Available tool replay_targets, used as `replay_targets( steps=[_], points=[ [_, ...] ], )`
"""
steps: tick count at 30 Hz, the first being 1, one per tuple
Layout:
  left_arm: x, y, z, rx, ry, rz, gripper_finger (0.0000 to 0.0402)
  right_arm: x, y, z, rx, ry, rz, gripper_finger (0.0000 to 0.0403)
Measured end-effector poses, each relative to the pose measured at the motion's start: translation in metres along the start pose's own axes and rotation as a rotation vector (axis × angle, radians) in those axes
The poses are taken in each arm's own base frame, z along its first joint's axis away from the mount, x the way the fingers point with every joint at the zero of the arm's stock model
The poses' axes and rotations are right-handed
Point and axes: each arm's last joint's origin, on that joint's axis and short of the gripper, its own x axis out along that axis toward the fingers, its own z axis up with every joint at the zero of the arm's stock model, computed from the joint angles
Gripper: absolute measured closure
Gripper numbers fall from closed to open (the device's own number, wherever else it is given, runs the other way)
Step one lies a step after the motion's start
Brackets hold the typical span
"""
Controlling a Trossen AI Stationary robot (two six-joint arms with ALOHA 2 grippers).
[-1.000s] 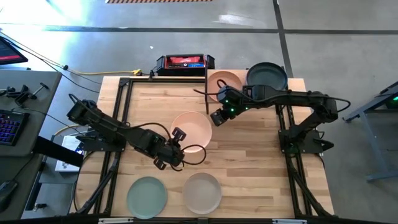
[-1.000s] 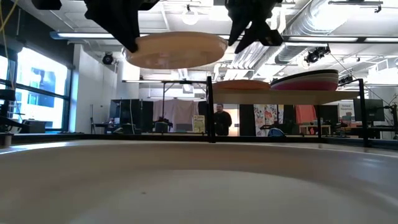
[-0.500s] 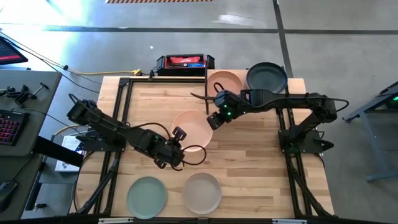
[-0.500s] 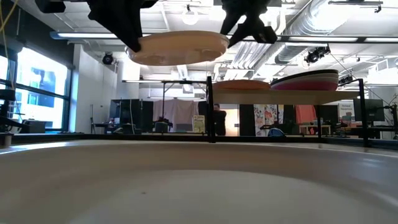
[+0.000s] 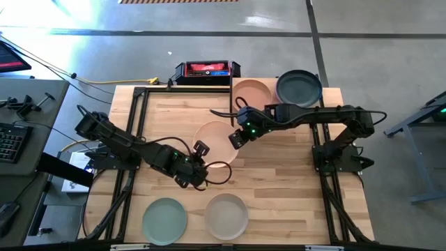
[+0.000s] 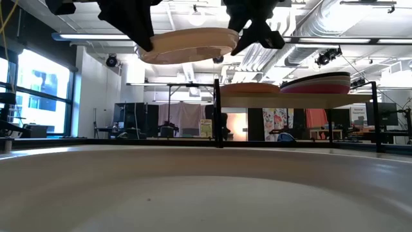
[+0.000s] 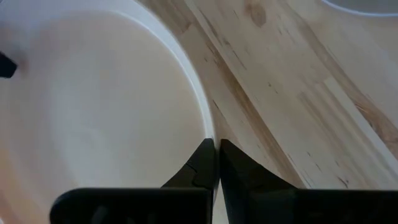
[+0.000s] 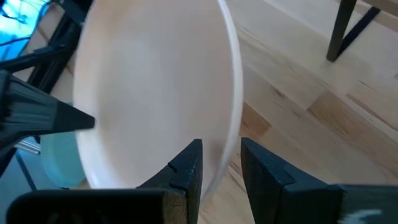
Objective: Place and stack plates onto a shelf
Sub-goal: Stack the light orange plate on top of the brown plate on the shelf
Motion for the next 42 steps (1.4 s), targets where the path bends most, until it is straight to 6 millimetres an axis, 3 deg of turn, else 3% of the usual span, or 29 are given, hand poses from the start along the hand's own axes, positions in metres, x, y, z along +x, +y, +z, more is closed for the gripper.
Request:
replay_targets(
  steps=[3,9,21,27,34,42],
  points=[
    [0.000,0.000,0.000,0.000,0.000,0.000,0.0401,0.000,0.000,0.000,0.000,0.000,0.000,0.0325],
    [0.000,0.001,0.001,-0.007,-0.010,0.007,0.0392,0.000,-0.001,0.001,-0.017,-0.014,-0.012,0.0395],
    [0.003,0.006,0.000,-0.209,-0.022,-0.032,0.0366,0.000,-0.001,0.001,-0.007,-0.019,-0.016,0.0400],
    [0.008,0.012,-0.003,-0.394,-0.038,-0.157,0.0329,0.000,-0.001,0.001,-0.007,-0.016,-0.014,0.0402],
    [0.010,0.014,-0.004,-0.533,-0.027,-0.174,0.0284,0.000,-0.002,0.000,0.001,-0.011,-0.022,0.0402],
    [0.002,0.019,-0.004,-0.618,-0.037,-0.144,0.0277,-0.001,-0.012,0.006,0.010,0.007,-0.063,0.0403]
  ],
)
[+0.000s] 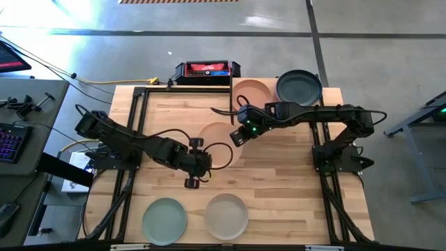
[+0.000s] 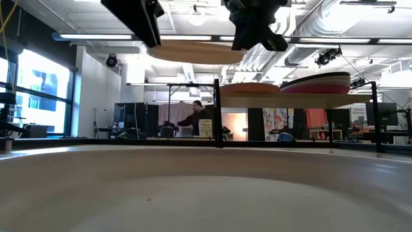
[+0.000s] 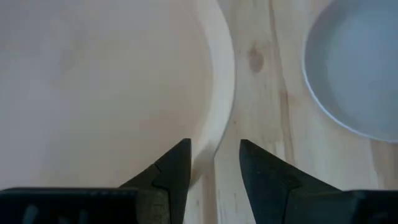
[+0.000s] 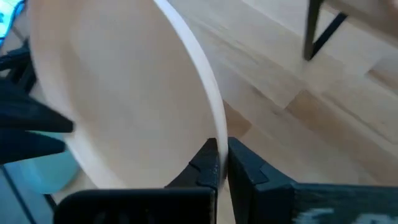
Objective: Place and stack plates onto a shelf
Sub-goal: Stack the light orange plate on top of the brown plate on the shelf
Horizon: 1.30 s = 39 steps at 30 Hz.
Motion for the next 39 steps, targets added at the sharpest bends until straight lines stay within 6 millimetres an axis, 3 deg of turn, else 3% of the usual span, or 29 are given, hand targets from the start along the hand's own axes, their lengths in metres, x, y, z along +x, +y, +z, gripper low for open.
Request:
replay_targets(
  steps=[7,16,25,39],
  points=[
    [-0.028,0.008,0.015,-0.003,-0.095,0.048,0.0277,-0.004,-0.014,0.010,0.008,-0.010,-0.035,0.0402],
    [-0.054,0.023,0.017,0.025,-0.130,0.233,0.0277,-0.026,-0.040,0.030,0.030,-0.067,-0.053,0.0402],
    [-0.057,0.043,0.015,0.071,-0.098,0.431,0.0277,-0.055,-0.082,0.058,0.075,-0.164,-0.072,0.0402],
    [-0.046,0.092,0.013,-0.025,-0.017,0.549,0.0277,-0.077,-0.153,0.092,0.146,-0.210,-0.088,0.0403]
  ],
)
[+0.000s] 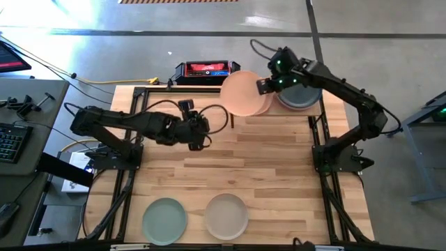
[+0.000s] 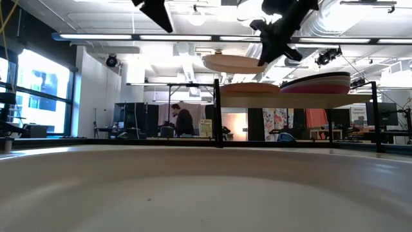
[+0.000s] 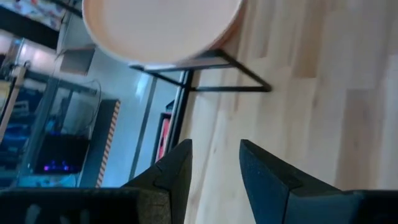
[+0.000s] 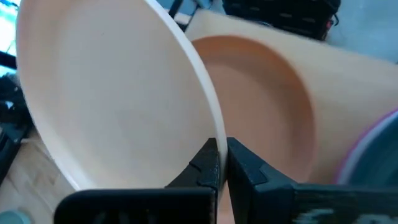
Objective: Place and stack plates onto a shelf
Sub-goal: Stack the light orange plate on top of the brown plate on the shelf
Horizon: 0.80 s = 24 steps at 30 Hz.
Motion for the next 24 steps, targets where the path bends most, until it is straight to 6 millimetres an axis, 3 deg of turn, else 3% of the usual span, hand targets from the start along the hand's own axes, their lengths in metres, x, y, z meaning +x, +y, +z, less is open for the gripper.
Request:
replay_targets(
  steps=[11,18,24],
  points=[
    [0.023,0.027,-0.005,-0.076,0.075,0.060,0.0277,-0.008,-0.038,0.015,0.047,-0.002,-0.034,0.0403],
    [0.032,0.038,-0.008,-0.106,0.104,0.083,0.0277,-0.008,-0.041,0.011,0.037,0.044,-0.043,0.0403],
    [0.036,0.043,-0.009,-0.129,0.110,0.096,0.0277,0.003,-0.040,0.011,0.021,0.071,-0.062,0.0403]
  ],
)
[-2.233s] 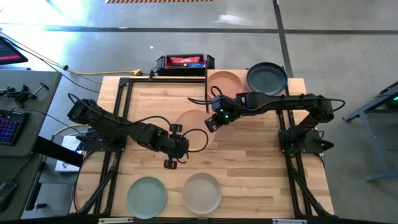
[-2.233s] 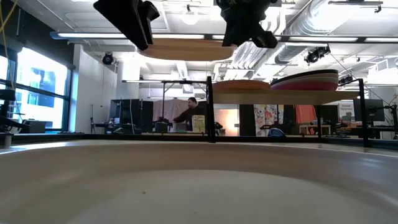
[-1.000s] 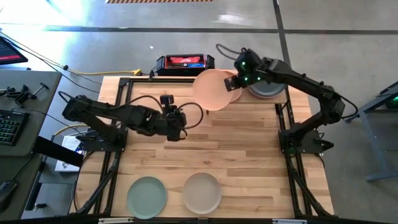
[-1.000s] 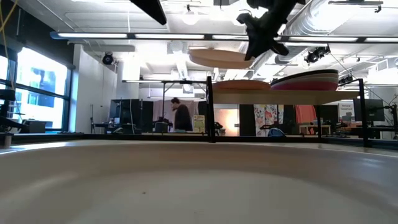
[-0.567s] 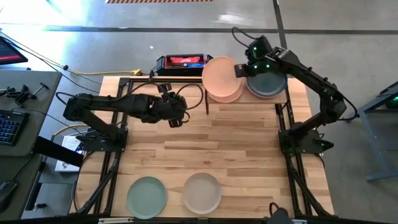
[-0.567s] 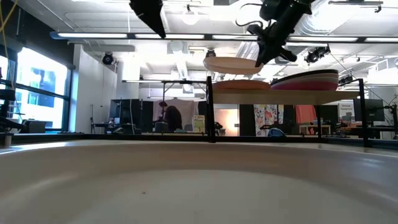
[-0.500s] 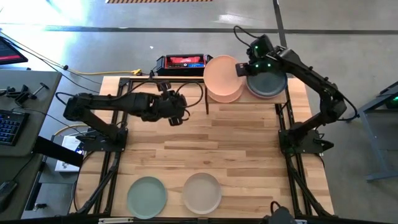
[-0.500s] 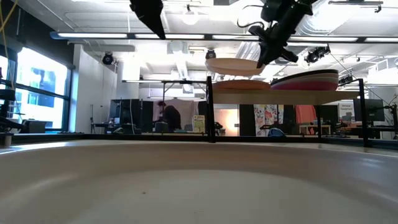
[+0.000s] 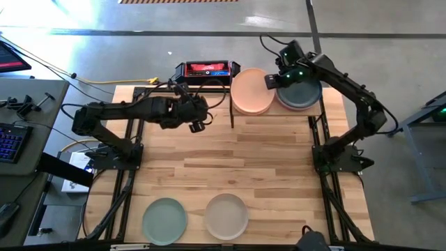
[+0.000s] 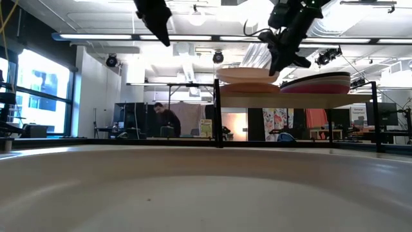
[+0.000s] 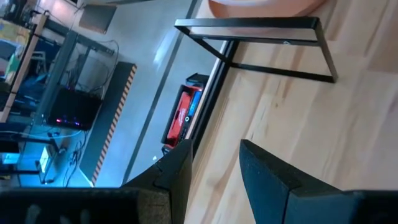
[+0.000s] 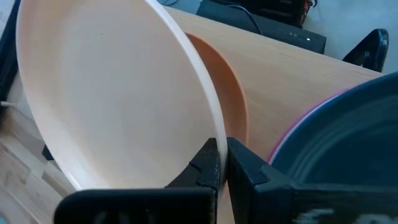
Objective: Place and stack plates onto a shelf
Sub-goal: Stack the light orange plate on top of the brown plate on the shelf
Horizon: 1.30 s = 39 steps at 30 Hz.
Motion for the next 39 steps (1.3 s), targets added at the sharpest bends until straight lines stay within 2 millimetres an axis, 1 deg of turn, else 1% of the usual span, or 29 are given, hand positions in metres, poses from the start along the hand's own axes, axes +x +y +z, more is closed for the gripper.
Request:
replay_targets(
  steps=[4,13,29,32,39],
  points=[
    [0.0025,0.0028,0.0000,-0.010,0.005,0.004,0.0277,0.0041,-0.0001,0.0007,-0.002,0.009,-0.007,0.0403],
    [0.0037,0.0038,-0.0002,-0.013,0.009,0.006,0.0277,0.0040,-0.0015,-0.0011,0.005,0.023,-0.030,0.0403],
    [0.0036,0.0037,-0.0002,-0.013,0.009,0.006,0.0277,0.0042,-0.0010,-0.0008,0.005,0.023,-0.020,0.0402],
    [0.0036,0.0037,-0.0002,-0.013,0.009,0.006,0.0277,0.0042,-0.0005,0.0003,0.003,0.011,-0.015,0.0390],
    [0.0036,0.0038,-0.0002,-0.013,0.009,0.006,0.0277,0.0043,0.0001,0.0019,0.015,-0.004,-0.008,0.0333]
  ],
)
